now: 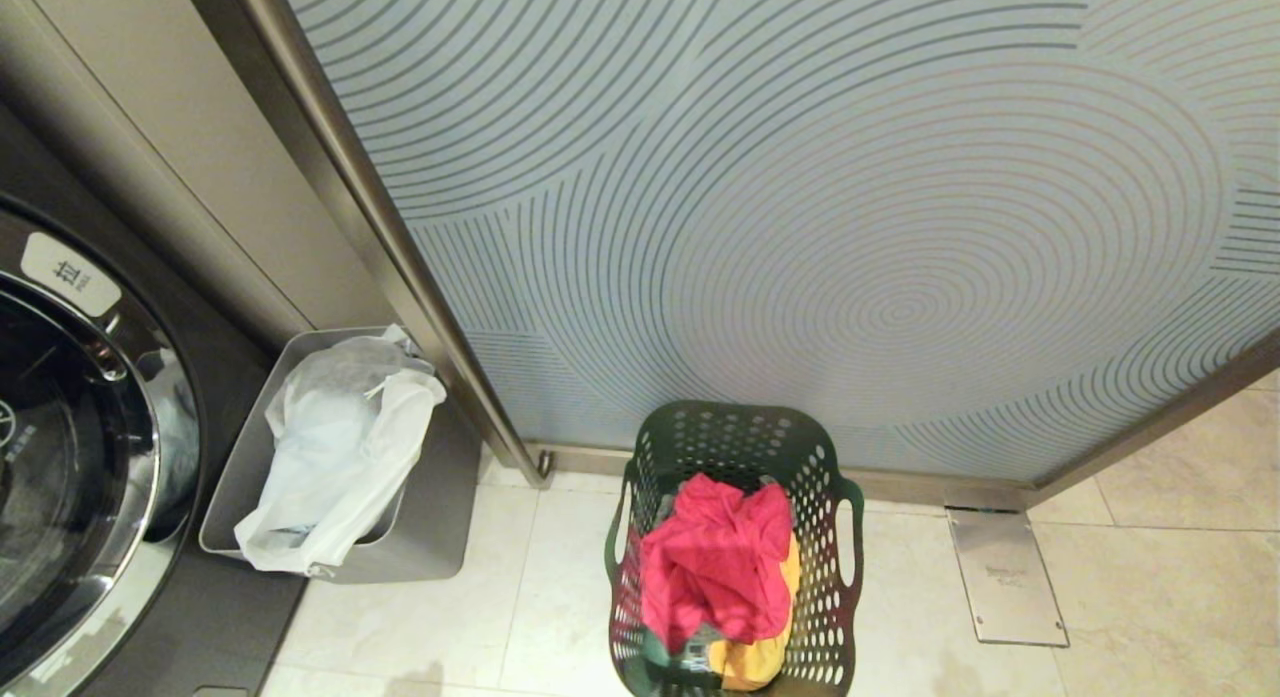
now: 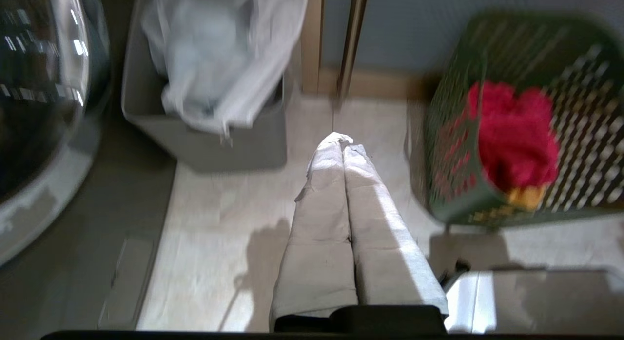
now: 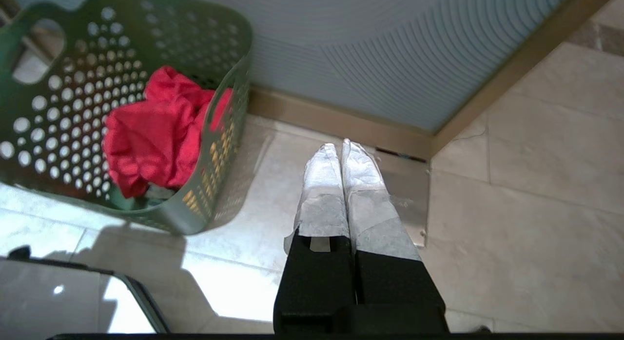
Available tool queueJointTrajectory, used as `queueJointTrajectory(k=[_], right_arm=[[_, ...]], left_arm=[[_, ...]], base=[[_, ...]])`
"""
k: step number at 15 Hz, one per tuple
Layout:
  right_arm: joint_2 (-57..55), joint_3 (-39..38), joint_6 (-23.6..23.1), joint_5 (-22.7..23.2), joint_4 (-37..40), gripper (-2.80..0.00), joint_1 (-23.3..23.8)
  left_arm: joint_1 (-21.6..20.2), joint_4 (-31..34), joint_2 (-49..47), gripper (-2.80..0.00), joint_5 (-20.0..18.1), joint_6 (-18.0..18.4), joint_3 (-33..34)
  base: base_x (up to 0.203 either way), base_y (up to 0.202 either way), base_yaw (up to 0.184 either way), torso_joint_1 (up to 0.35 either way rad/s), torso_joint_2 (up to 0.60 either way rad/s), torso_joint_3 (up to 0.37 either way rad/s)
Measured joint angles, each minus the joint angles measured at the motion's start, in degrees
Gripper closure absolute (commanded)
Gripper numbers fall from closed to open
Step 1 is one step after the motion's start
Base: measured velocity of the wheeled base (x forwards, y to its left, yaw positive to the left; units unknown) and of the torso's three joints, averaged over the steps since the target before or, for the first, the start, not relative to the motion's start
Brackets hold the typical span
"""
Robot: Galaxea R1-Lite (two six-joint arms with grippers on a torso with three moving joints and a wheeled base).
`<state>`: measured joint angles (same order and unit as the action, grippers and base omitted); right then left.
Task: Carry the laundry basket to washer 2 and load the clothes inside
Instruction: Pick up the clothes basket and put it beside the washing machine
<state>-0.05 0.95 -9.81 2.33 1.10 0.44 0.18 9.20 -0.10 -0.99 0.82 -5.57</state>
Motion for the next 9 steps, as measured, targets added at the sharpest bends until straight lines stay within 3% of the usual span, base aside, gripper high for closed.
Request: queueJointTrajectory(k=[2,4,7,9], right_arm=[[-1.2,7.4,0.7,-0.9,2.4,0.00,0.0],[-6.4,20.0,3.9,-1.3,6.3,0.00,0.1],[-23.9,34.6,10.3,-1.1,9.5,0.00,0.0],[-38.7,39.5,15.3,-0.3,7.6,0.00,-1.2]], left_arm=[[-0.1,2.0,-2.1,0.00,-2.1,0.0,-7.8],[0.0,4.7,-9.1,0.00,-5.2,0.0,-17.1],[0.2,6.8,-26.8,0.00,-12.3,-0.9,-27.2],[2.6,6.4,-39.8,0.00,-15.4,-1.3,-30.2]], base=[[0.000,0.000,0.000,0.000,0.00,0.000],[0.000,0.000,0.000,0.000,0.00,0.000],[0.000,0.000,0.000,0.000,0.00,0.000],[0.000,0.000,0.000,0.000,0.00,0.000]])
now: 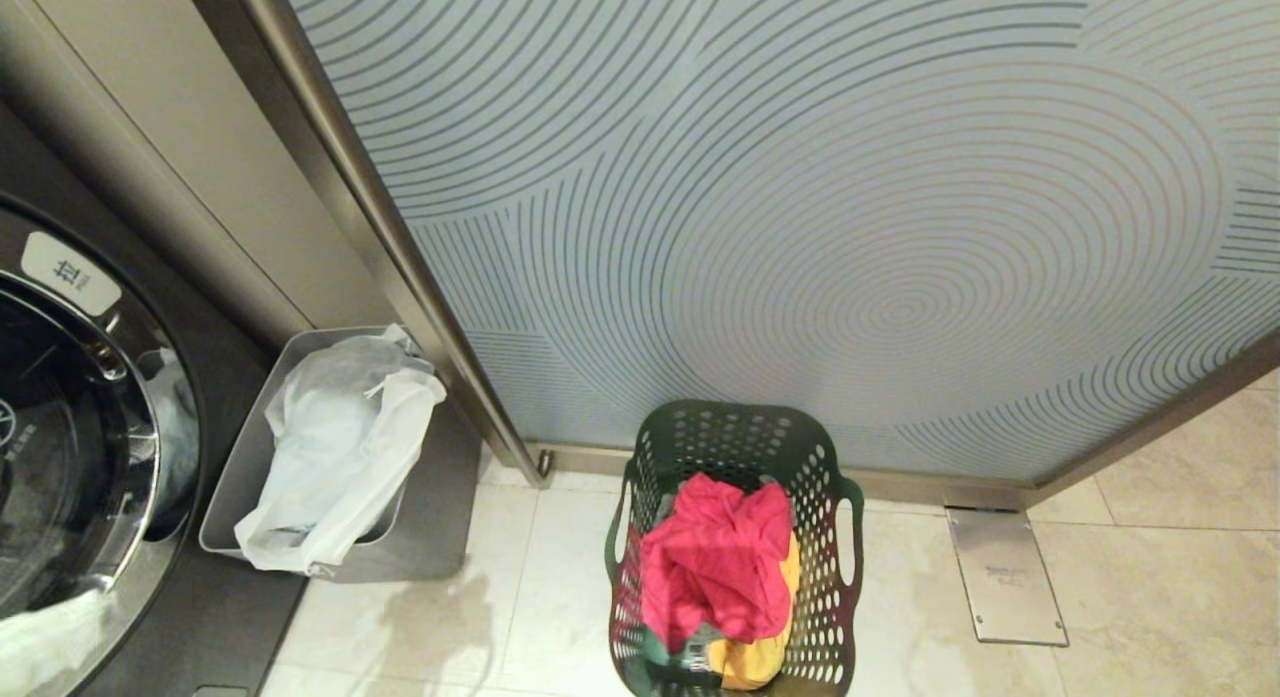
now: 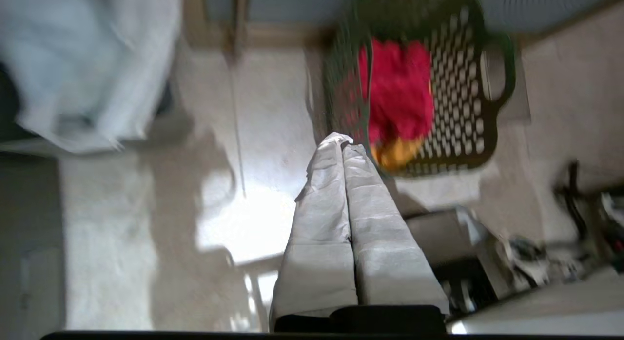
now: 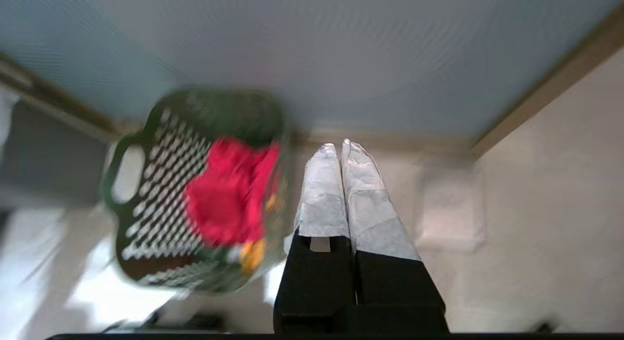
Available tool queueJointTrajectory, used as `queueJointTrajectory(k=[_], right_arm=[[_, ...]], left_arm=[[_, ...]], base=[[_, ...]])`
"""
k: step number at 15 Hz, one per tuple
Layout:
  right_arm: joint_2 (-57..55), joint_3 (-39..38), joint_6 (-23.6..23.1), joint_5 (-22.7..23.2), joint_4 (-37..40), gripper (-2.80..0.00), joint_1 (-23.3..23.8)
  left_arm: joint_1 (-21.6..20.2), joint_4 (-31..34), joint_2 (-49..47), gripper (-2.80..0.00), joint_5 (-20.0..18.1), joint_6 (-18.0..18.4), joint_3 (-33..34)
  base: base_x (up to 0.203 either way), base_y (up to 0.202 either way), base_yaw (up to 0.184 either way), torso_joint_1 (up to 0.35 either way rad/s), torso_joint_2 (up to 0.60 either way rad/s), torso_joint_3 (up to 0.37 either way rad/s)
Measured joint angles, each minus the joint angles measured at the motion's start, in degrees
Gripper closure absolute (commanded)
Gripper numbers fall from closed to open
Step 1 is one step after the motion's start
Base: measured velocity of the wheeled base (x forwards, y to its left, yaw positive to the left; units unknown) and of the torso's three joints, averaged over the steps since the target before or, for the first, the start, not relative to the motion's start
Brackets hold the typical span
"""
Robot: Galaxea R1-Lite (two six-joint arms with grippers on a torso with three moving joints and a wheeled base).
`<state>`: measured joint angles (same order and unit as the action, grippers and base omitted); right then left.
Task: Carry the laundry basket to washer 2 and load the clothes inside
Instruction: Pick up the clothes basket and put it beside the washing machine
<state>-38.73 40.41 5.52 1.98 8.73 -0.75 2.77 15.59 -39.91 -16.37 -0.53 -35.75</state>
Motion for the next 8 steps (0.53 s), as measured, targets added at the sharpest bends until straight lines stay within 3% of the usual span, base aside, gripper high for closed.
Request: queueJointTrajectory(k=[2,4,8], right_arm=[[-12.8,0.4,4.1,0.4,-5.4,0.00,-2.3],[-25.0,-2.8,6.9,0.7,-14.1,0.00,-5.1],[-46.1,-10.1,8.8,1.3,-34.4,0.00,-8.0]], left_arm=[[5.6,-2.3,-10.7,0.00,1.9,-0.5,-0.5],[14.3,-7.2,-20.9,0.00,6.5,-2.7,1.0],[31.2,-20.7,-39.7,0.00,18.9,-12.5,2.5]], base=[[0.000,0.000,0.000,0.000,0.00,0.000],[0.000,0.000,0.000,0.000,0.00,0.000],[0.000,0.000,0.000,0.000,0.00,0.000]])
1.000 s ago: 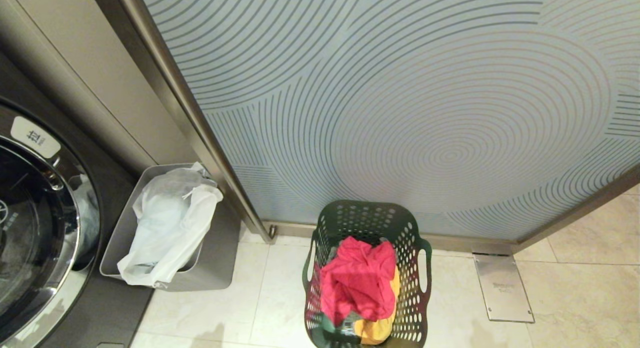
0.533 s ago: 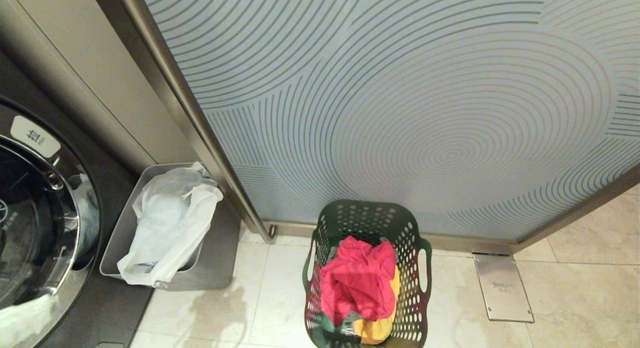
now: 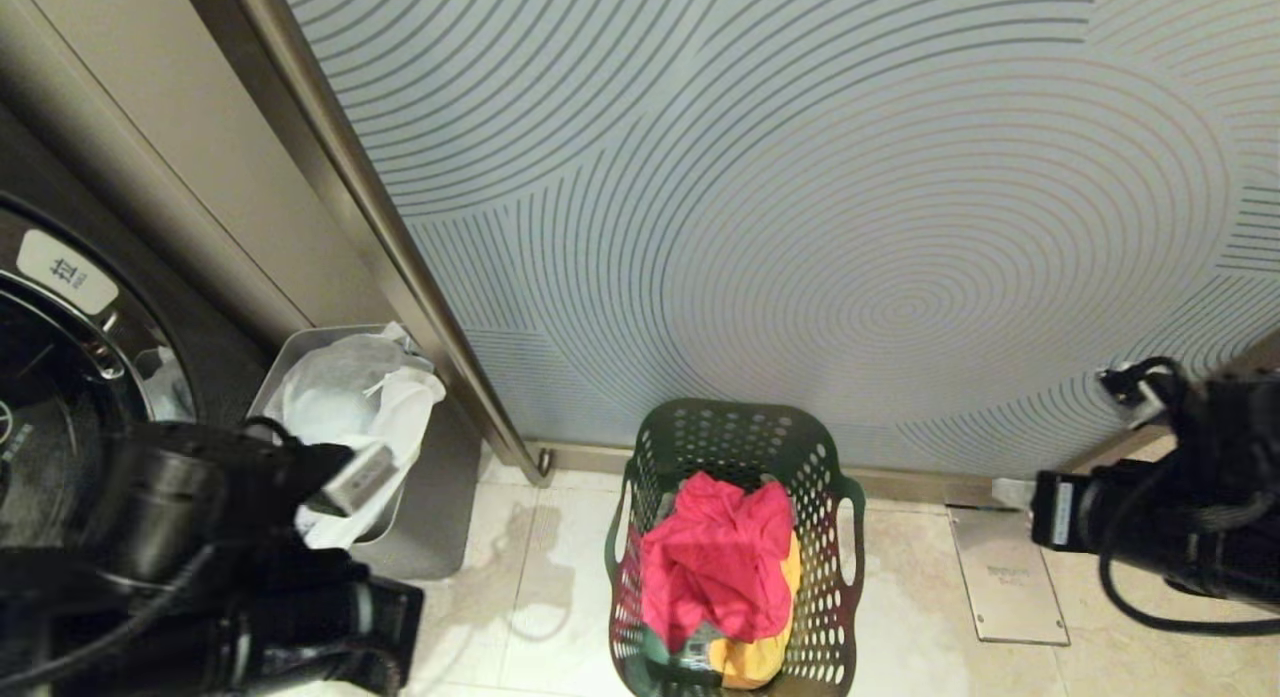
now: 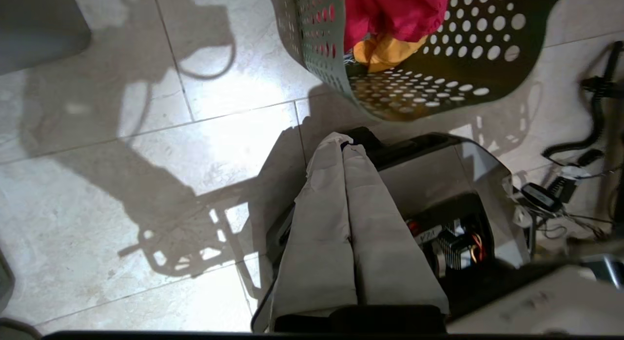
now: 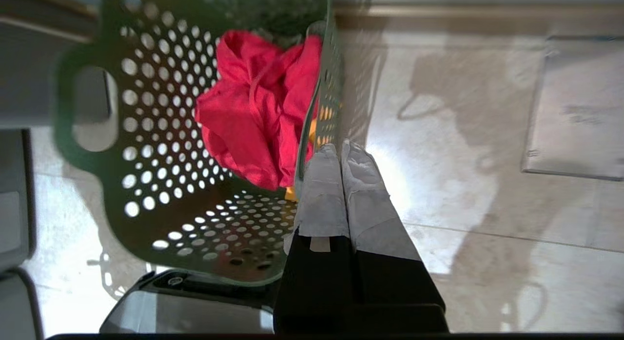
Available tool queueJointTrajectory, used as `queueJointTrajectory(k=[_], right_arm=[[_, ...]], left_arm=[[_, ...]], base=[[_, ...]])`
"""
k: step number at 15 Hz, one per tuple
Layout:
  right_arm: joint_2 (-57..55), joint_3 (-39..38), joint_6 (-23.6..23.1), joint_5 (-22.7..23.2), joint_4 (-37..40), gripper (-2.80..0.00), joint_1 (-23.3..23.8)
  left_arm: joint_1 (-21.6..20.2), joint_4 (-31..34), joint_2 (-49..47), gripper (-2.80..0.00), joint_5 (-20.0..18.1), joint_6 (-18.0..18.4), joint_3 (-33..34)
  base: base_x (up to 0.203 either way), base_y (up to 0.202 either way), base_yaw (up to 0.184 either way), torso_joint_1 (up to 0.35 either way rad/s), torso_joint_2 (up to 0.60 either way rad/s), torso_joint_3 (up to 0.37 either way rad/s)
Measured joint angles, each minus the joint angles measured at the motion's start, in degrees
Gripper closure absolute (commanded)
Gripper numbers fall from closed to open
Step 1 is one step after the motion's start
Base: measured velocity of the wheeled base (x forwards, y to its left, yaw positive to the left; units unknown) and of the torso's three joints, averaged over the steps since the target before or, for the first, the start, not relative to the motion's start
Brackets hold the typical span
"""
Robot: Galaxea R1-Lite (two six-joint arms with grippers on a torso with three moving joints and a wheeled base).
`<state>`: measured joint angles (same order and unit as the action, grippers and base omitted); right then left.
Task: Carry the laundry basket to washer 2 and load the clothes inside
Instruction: Pick up the clothes basket and put it beside the washing machine
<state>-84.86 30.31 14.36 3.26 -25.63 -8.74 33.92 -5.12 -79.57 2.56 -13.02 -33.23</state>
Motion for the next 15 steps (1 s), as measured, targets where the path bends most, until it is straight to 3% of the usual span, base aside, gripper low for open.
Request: queueJointTrajectory(k=[2,4,9,10,11,15], right_arm=[[-8.3,-1.6,1.2,1.4,-10.2,0.00,-0.6],[-13.4,-1.4,4.0,3.8,-15.5,0.00,-1.6],[-21.8,6.0,8.0,3.8,-13.7,0.00,-3.2],[-22.8,7.1,8.2,3.7,-11.7,0.00,-3.3],[-23.7,8.5,8.4,3.7,-9.6,-2.80,-3.4],[-25.7,15.9,12.5,4.3,-4.0,-2.80,-3.3]], left_arm=[[5.5,-5.4,-8.5,0.00,5.2,-3.0,-2.3],[8.7,-8.3,-14.6,0.00,11.7,-4.6,-5.5],[10.2,-8.7,-22.4,0.00,16.1,-4.8,-11.9],[10.3,-8.5,-23.9,-1.78,17.6,-4.6,-13.7],[10.3,-8.2,-25.5,-2.80,18.4,-4.2,-15.4],[8.2,-7.7,-31.2,-2.80,20.8,0.8,-22.1]], base=[[0.000,0.000,0.000,0.000,0.00,0.000],[0.000,0.000,0.000,0.000,0.00,0.000],[0.000,0.000,0.000,0.000,0.00,0.000],[0.000,0.000,0.000,0.000,0.00,0.000],[0.000,0.000,0.000,0.000,0.00,0.000],[0.000,0.000,0.000,0.000,0.00,0.000]])
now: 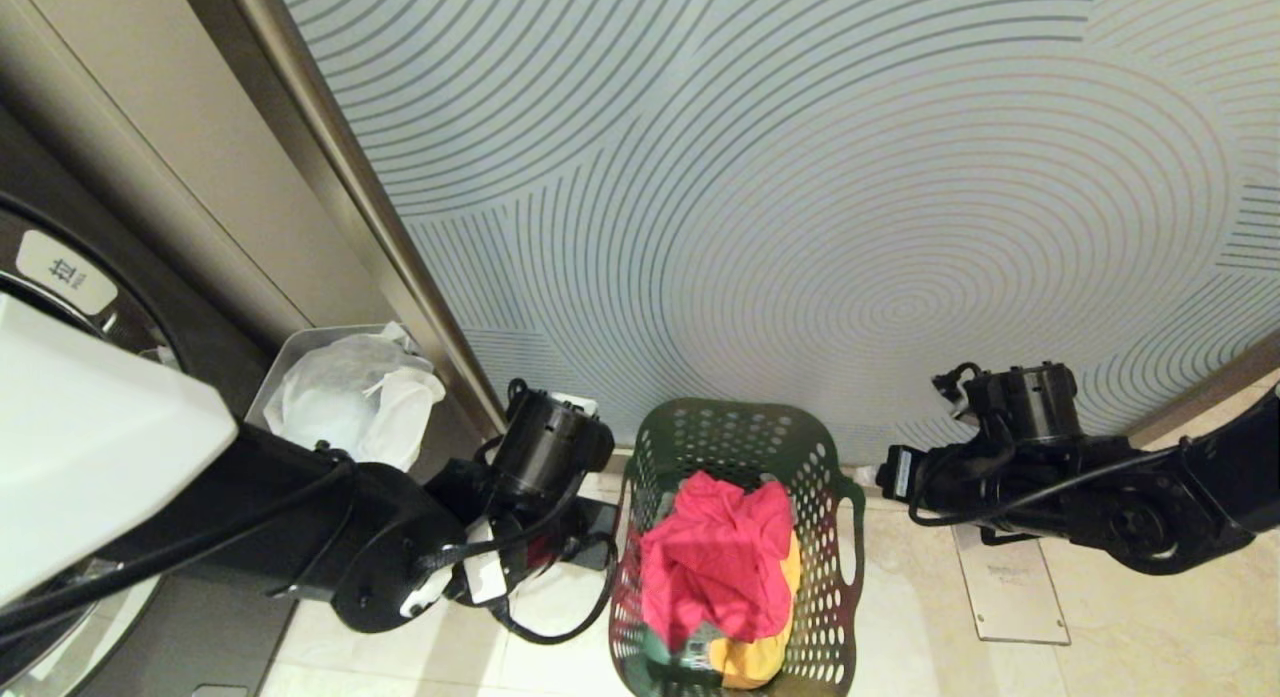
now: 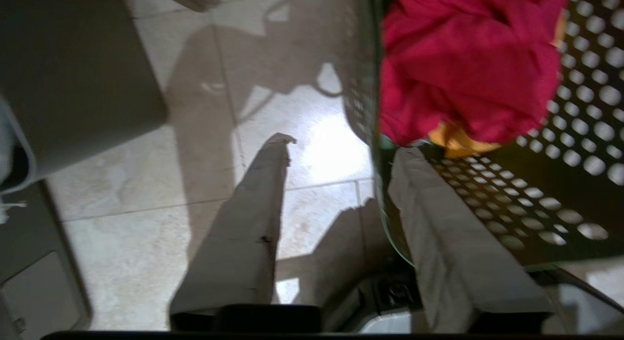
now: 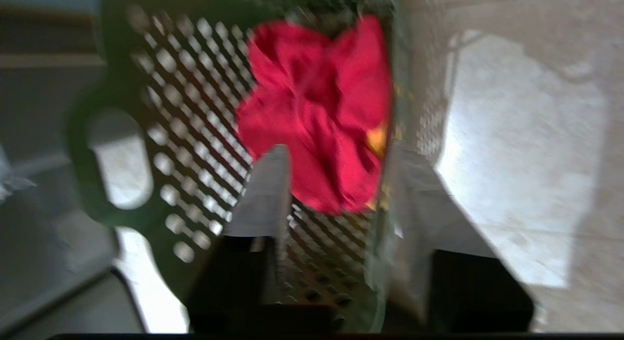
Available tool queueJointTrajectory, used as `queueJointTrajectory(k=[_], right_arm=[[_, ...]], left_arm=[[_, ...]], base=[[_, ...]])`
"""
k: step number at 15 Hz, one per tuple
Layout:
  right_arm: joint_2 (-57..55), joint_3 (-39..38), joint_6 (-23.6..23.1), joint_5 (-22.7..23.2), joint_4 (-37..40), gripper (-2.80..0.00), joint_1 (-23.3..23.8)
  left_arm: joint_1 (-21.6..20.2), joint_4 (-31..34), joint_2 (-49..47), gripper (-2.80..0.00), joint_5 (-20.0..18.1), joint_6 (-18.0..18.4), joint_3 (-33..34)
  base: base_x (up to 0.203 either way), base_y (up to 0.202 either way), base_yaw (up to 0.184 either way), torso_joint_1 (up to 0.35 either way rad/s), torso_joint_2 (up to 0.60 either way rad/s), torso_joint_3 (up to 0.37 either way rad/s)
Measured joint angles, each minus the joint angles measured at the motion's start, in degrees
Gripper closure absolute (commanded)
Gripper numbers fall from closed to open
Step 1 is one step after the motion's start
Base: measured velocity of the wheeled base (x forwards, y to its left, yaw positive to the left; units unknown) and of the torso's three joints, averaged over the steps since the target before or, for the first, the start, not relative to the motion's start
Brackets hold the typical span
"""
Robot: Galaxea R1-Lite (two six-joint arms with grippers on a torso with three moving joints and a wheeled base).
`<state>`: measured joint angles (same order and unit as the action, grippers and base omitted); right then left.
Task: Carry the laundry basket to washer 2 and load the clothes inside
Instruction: Pick up the clothes basket and put it beside the washing machine
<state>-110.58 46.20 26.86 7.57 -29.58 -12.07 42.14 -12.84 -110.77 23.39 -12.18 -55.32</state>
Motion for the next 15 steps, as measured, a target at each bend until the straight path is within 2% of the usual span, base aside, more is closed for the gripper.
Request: queueJointTrajectory(k=[2,6,8,12,15], right_arm=[[-0.4,2.9,1.8,1.6,2.9,-2.80,-0.2],[-2.1,6.9,6.4,6.1,6.4,-2.80,-0.2],[-2.6,7.5,6.8,8.3,9.1,-2.80,-0.3],[-4.0,12.6,6.4,9.6,22.5,-2.80,0.1],[-5.7,14.6,6.2,10.2,26.3,-2.80,0.2]], left_arm=[[-1.9,0.7,-1.7,-2.80,1.3,1.7,-2.1],[-5.0,0.9,-2.7,-2.80,1.4,5.2,-3.3],[-5.6,1.1,-2.7,-2.80,1.4,5.5,-3.5],[-5.9,0.8,-3.3,-2.80,0.9,5.3,-3.7],[-5.9,0.8,-3.7,-2.80,0.9,5.2,-3.7]], base=[[0.000,0.000,0.000,0.000,0.00,0.000],[0.000,0.000,0.000,0.000,0.00,0.000],[0.000,0.000,0.000,0.000,0.00,0.000],[0.000,0.000,0.000,0.000,0.00,0.000],[0.000,0.000,0.000,0.000,0.00,0.000]])
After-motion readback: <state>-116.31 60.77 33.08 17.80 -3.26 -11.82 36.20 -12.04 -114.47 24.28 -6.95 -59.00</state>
